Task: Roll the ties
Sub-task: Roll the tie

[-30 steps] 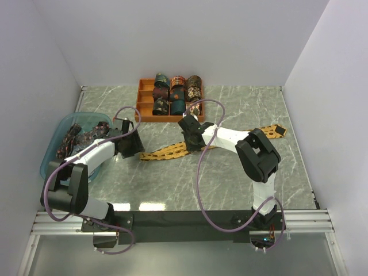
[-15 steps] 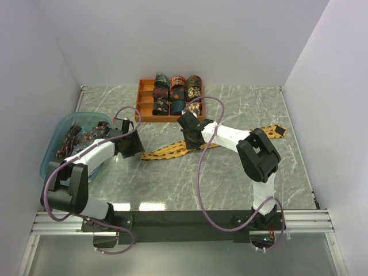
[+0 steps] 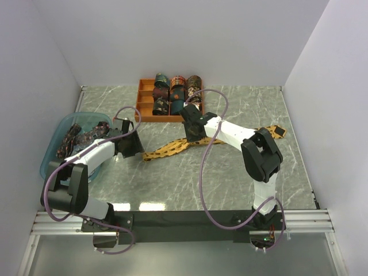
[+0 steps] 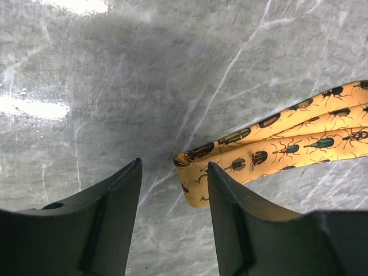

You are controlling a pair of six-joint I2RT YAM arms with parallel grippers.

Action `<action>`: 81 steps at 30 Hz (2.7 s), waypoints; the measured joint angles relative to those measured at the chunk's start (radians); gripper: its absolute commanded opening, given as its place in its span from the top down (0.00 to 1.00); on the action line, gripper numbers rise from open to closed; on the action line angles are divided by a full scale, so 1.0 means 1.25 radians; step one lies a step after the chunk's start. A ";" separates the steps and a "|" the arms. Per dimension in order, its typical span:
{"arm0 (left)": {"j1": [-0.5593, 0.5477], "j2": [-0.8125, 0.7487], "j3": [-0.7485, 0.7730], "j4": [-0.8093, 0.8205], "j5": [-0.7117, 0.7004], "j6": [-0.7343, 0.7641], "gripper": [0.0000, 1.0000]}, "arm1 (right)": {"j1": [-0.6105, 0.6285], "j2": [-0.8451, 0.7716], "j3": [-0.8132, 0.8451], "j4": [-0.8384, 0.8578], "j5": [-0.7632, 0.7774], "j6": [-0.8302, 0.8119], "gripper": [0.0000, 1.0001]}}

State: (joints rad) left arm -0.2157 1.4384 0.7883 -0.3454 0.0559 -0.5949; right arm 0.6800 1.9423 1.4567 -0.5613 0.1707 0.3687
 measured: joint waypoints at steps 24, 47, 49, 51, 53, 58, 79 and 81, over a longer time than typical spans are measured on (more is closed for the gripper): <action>-0.029 0.006 -0.023 -0.013 0.021 -0.036 0.70 | -0.028 -0.007 0.015 0.036 -0.039 -0.004 0.94; -0.030 0.026 0.006 -0.081 -0.097 -0.020 0.84 | -0.335 -0.198 -0.226 0.110 -0.133 0.034 0.55; -0.030 0.026 0.006 -0.085 -0.102 -0.014 0.84 | -0.394 -0.216 -0.239 0.118 -0.127 0.036 0.57; -0.030 0.024 0.006 -0.089 -0.107 -0.006 0.84 | -0.423 -0.215 -0.240 0.120 -0.123 0.034 0.58; -0.030 0.020 0.006 -0.091 -0.112 0.002 0.83 | -0.437 -0.210 -0.244 0.120 -0.119 0.028 0.59; -0.030 0.002 0.006 -0.092 -0.112 0.023 0.83 | -0.449 -0.188 -0.249 0.120 -0.111 0.004 0.61; -0.030 -0.003 0.002 -0.088 -0.100 0.049 0.85 | -0.461 -0.047 -0.169 0.070 -0.020 -0.106 0.87; -0.030 -0.003 0.002 -0.085 -0.087 0.049 0.86 | -0.466 -0.043 -0.167 0.070 -0.013 -0.123 0.91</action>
State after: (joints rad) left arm -0.2531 1.4349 0.7902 -0.4519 -0.0528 -0.5331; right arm 0.0971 1.8881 1.2476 -0.4736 0.1539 0.2153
